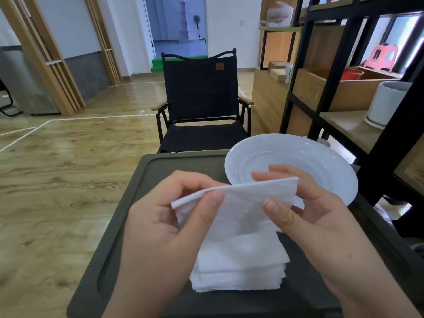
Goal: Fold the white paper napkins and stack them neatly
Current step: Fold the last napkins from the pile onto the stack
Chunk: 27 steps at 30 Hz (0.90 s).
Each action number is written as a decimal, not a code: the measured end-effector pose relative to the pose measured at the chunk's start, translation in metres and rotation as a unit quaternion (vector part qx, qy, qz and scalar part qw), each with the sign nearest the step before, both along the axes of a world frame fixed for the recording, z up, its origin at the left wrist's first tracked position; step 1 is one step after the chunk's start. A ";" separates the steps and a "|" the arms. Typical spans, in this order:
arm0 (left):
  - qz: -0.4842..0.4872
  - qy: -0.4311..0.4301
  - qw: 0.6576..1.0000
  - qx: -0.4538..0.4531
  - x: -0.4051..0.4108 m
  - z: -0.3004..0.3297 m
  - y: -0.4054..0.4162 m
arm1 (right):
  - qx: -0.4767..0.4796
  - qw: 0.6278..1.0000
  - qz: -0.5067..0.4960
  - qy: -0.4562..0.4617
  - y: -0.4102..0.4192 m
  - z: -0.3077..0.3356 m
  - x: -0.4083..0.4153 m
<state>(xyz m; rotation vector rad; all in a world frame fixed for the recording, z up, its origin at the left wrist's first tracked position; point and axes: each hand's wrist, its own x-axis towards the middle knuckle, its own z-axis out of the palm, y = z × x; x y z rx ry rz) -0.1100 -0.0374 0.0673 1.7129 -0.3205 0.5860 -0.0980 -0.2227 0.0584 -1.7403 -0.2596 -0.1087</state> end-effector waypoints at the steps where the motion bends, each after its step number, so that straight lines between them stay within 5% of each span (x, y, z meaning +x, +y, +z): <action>1: -0.002 0.023 0.999 -0.024 -0.001 0.002 -0.001 | 0.018 1.000 0.009 0.007 0.001 0.002 -0.001; 4: -0.029 0.141 0.984 -0.100 0.002 0.002 -0.003 | 0.087 0.993 -0.002 0.078 0.004 0.004 -0.002; 8: -0.030 0.252 0.966 -0.048 0.012 -0.012 0.002 | 0.002 0.991 -0.039 0.130 0.007 -0.007 0.002; 18: 0.107 0.280 0.954 0.004 0.030 -0.042 0.001 | -0.179 0.964 -0.152 0.124 0.009 -0.017 0.010; 27: 0.142 0.288 0.946 0.045 0.031 -0.043 -0.003 | -0.235 0.948 -0.172 0.124 0.005 -0.025 0.013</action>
